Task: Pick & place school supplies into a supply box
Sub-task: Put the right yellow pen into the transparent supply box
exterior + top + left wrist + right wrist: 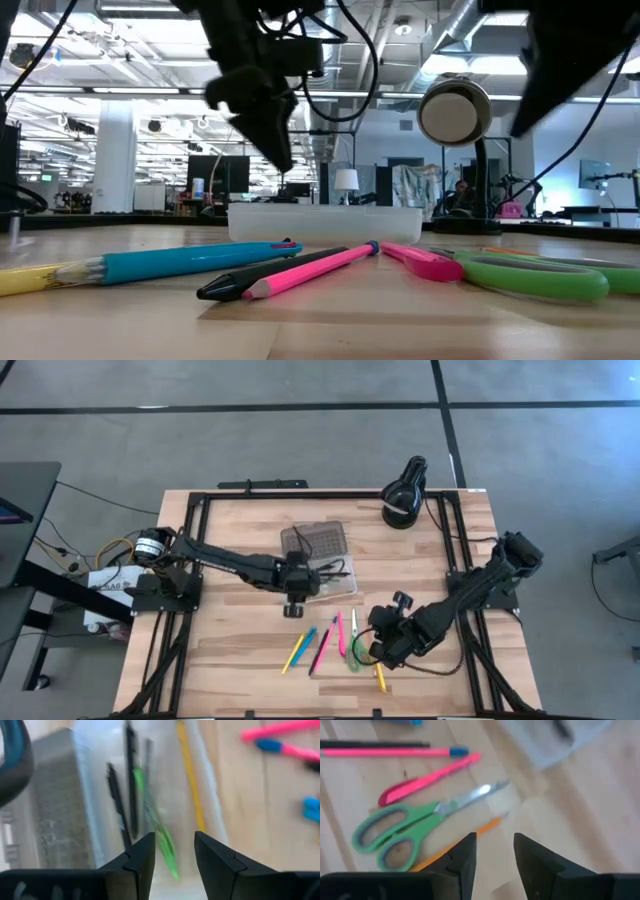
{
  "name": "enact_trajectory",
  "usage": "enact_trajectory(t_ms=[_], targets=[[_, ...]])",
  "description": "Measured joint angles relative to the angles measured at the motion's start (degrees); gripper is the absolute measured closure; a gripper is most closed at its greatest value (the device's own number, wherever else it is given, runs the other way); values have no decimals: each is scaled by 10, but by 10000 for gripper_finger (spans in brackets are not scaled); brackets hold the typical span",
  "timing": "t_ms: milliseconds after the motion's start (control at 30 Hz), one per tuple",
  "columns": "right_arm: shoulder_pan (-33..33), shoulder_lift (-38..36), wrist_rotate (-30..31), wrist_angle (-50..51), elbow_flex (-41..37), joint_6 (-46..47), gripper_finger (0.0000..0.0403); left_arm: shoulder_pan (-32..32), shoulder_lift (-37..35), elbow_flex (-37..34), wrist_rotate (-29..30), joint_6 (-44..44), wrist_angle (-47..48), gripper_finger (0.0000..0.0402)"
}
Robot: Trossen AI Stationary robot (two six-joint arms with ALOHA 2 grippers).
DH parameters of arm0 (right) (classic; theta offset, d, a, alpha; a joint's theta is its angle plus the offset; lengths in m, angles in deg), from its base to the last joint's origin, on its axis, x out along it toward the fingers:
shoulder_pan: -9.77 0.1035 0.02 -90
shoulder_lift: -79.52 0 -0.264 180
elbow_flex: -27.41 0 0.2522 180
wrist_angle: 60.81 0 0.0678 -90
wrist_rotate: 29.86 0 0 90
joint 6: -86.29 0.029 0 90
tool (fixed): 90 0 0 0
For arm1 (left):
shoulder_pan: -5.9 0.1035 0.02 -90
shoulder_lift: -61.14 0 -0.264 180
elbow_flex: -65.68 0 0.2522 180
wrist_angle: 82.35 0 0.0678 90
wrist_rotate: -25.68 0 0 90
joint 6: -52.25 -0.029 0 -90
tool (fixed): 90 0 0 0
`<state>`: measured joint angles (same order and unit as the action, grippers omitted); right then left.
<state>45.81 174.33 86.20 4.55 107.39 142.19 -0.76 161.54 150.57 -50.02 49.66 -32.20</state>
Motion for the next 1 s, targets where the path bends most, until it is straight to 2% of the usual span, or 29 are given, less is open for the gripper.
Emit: enact_trajectory(t_ms=[167,267,500,800,1000], targets=[[19,44,-81,-8,0,74,278,-53,-1,-20,24,21,23,269],[30,63,-108,-16,0,111,278,-82,-1,-31,42,40,30,269],[58,77,-110,-68,0,166,278,-145,-1,-38,88,94,35,269],[62,95,-109,-130,0,172,278,-203,-1,-38,132,138,34,269],[63,129,-147,-143,-1,174,278,-225,-1,-38,135,151,36,269]])
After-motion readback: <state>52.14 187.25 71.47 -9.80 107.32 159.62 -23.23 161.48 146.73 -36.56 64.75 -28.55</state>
